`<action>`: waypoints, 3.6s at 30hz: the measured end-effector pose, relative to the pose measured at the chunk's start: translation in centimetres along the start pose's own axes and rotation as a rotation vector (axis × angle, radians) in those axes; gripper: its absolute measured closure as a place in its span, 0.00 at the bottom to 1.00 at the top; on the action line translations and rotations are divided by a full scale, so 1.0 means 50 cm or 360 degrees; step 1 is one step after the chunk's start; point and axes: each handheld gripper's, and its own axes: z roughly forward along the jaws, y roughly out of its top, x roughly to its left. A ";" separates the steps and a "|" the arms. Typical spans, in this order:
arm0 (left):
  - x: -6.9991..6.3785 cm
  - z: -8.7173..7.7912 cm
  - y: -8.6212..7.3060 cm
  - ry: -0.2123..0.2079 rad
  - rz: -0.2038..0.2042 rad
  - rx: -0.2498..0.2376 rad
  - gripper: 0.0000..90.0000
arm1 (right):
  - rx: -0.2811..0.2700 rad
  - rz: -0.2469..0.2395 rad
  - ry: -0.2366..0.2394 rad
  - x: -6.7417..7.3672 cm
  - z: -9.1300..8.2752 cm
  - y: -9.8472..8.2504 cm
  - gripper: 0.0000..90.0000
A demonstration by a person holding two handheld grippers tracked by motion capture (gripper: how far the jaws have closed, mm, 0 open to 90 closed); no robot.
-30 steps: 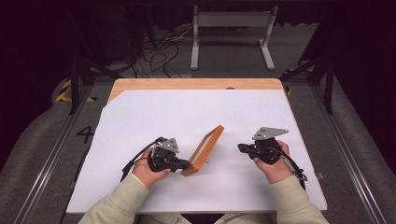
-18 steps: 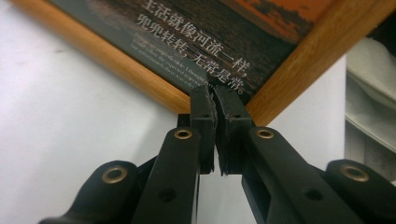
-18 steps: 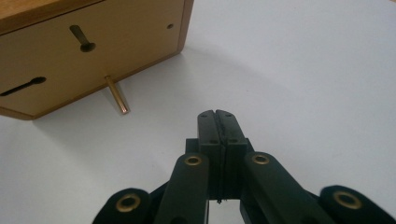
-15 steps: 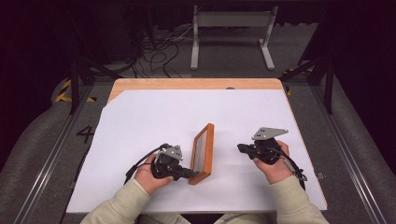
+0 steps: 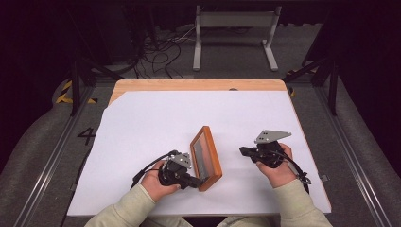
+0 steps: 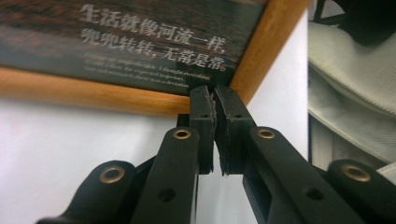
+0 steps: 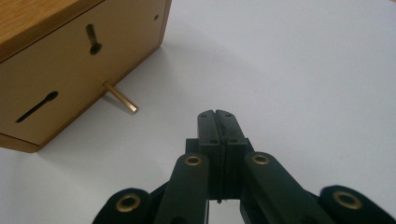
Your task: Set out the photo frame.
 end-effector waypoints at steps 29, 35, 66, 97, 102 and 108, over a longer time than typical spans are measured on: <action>0.022 -0.092 -0.023 0.0217 -0.0079 -0.0228 0.87 | 0.0122 -0.0125 0.0419 0.158 0.026 -0.054 1.00; 0.042 -0.118 -0.039 0.0287 -0.0141 -0.0297 0.86 | 0.0163 -0.0154 0.0491 0.186 0.046 -0.059 1.00; 0.048 -0.130 -0.050 0.0356 -0.0163 -0.0321 0.86 | 0.0068 -0.0069 0.0533 0.224 0.083 -0.054 1.00; 0.070 -0.154 -0.078 0.0430 -0.0242 -0.0338 0.86 | 0.0052 -0.0012 0.0145 0.105 0.058 -0.055 1.00; 0.070 -0.156 -0.085 0.0453 -0.0263 -0.0331 0.86 | 0.0033 0.0012 0.0117 0.084 0.057 -0.054 1.00; 0.071 -0.160 -0.094 0.0473 -0.0281 -0.0325 0.85 | 0.0020 0.0007 0.0083 0.070 0.057 -0.051 1.00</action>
